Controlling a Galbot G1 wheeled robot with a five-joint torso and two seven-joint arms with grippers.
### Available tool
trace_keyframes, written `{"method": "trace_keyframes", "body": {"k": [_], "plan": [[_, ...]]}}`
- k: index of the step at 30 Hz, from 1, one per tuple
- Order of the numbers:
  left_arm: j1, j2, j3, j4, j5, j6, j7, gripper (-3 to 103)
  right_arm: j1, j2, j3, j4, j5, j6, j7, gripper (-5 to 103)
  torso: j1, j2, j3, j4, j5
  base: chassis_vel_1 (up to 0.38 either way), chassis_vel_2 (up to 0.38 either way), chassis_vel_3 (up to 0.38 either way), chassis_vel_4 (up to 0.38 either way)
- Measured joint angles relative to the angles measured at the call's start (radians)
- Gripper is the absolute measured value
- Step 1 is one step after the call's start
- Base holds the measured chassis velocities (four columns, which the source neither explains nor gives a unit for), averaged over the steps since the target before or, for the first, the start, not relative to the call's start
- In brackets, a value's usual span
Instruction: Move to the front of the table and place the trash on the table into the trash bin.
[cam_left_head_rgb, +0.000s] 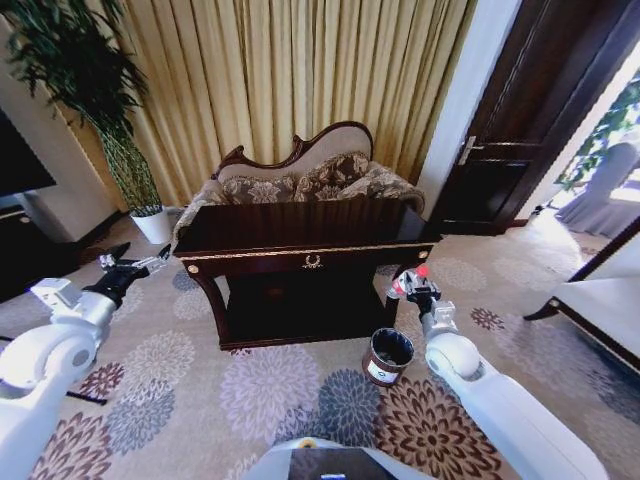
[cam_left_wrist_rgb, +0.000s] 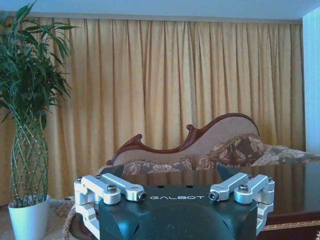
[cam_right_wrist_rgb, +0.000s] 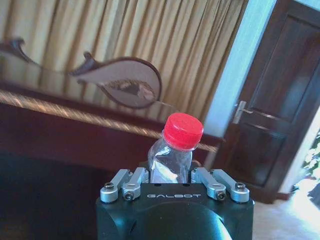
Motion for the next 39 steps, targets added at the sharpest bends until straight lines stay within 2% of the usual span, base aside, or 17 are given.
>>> {"method": "trace_keyframes", "body": {"k": [2,4,6,9,16,20,23,26,27,28,31,33,34,35,36,38,39], "plan": [[0.005,-0.004,0.001,-0.013,0.002,0.000,-0.002,100,0.034,0.018,-0.016,-0.109,-0.048,0.029,-0.017,32,0.000,0.000,0.000,-0.0001,0.0000,0.000,0.000,0.000,0.000],[0.007,-0.005,0.001,-0.017,0.003,0.000,-0.003,100,0.047,0.029,-0.022,-0.146,-0.058,0.035,-0.018,32,0.000,0.000,0.000,-0.0004,0.0001,0.000,0.000,0.000,0.000],[0.009,-0.005,0.004,-0.032,0.004,0.000,-0.009,100,0.088,0.068,-0.036,-0.241,-0.080,0.048,-0.019,32,0.000,0.000,0.000,-0.0002,0.0003,0.000,0.000,0.000,0.000],[0.010,-0.005,0.004,-0.038,0.003,0.001,-0.013,100,0.106,0.088,-0.043,-0.285,-0.097,0.055,-0.019,32,0.000,0.000,0.000,-0.0001,0.0004,0.000,0.000,0.000,0.000],[0.047,-0.016,-0.004,-0.062,0.010,-0.001,-0.020,100,0.197,0.198,-0.046,-0.553,-0.254,0.141,-0.040,32,0.000,0.000,0.000,0.0001,0.0002,0.000,0.000,0.000,0.000],[0.059,-0.018,-0.007,-0.064,0.016,-0.004,-0.020,100,0.217,0.229,-0.038,-0.623,-0.299,0.164,-0.042,32,0.000,0.000,0.000,0.0000,0.0002,0.000,0.000,0.000,0.000],[0.068,-0.009,-0.020,-0.065,0.015,-0.005,-0.020,100,0.235,0.258,-0.035,-0.690,-0.371,0.184,-0.043,32,0.000,0.000,0.000,0.0000,0.0000,0.000,0.000,0.000,0.000],[0.070,-0.004,-0.031,-0.064,0.009,-0.005,-0.020,100,0.241,0.269,-0.034,-0.707,-0.379,0.183,-0.035,30,0.000,0.000,0.000,-0.0001,0.0000,0.000,0.000,0.000,0.000],[0.070,-0.003,-0.033,-0.064,0.008,-0.005,-0.020,100,0.241,0.269,-0.034,-0.707,-0.379,0.182,-0.033,36,0.000,0.000,0.000,-0.0001,0.0002,0.000,0.000,0.000,0.000],[0.070,-0.003,-0.033,-0.064,0.008,-0.005,-0.020,100,0.241,0.269,-0.034,-0.707,-0.379,0.182,-0.033,36,0.000,0.000,0.000,-0.0001,0.0002,0.000,0.000,0.000,0.000],[0.072,-0.004,-0.033,-0.058,0.015,-0.007,-0.020,100,0.234,0.263,-0.036,-0.688,-0.380,0.177,-0.028,52,0.000,0.000,0.000,-0.0001,0.0000,0.000,0.000,0.000,0.000],[0.072,-0.006,-0.030,-0.058,0.018,-0.008,-0.020,100,0.233,0.261,-0.036,-0.683,-0.379,0.177,-0.026,52,0.000,0.000,0.000,-0.0001,0.0000,0.000,0.000,0.000,0.000],[0.069,-0.010,-0.022,-0.058,0.023,-0.008,-0.020,100,0.231,0.256,-0.036,-0.675,-0.376,0.175,-0.022,58,0.000,0.000,0.000,0.0000,-0.0002,0.000,0.000,0.000,0.000],[0.069,-0.010,-0.022,-0.058,0.023,-0.008,-0.020,100,0.231,0.256,-0.036,-0.675,-0.376,0.175,-0.022,58,0.000,0.000,0.000,0.0000,-0.0002,0.000,0.000,0.000,0.000],[0.065,-0.012,-0.015,-0.059,0.025,-0.008,-0.020,100,0.228,0.250,-0.036,-0.669,-0.371,0.174,-0.019,70,0.000,0.000,0.000,0.0000,-0.0001,0.000,0.000,0.000,0.000],[0.063,-0.012,-0.013,-0.059,0.025,-0.008,-0.020,100,0.226,0.247,-0.036,-0.667,-0.369,0.173,-0.019,70,0.000,0.000,0.000,0.0000,-0.0002,0.000,0.000,0.000,0.000],[0.059,-0.012,-0.009,-0.060,0.025,-0.008,-0.020,100,0.222,0.241,-0.035,-0.660,-0.364,0.172,-0.017,80,0.000,0.000,0.000,-0.0003,0.0000,0.000,0.000,0.000,0.000]]}}
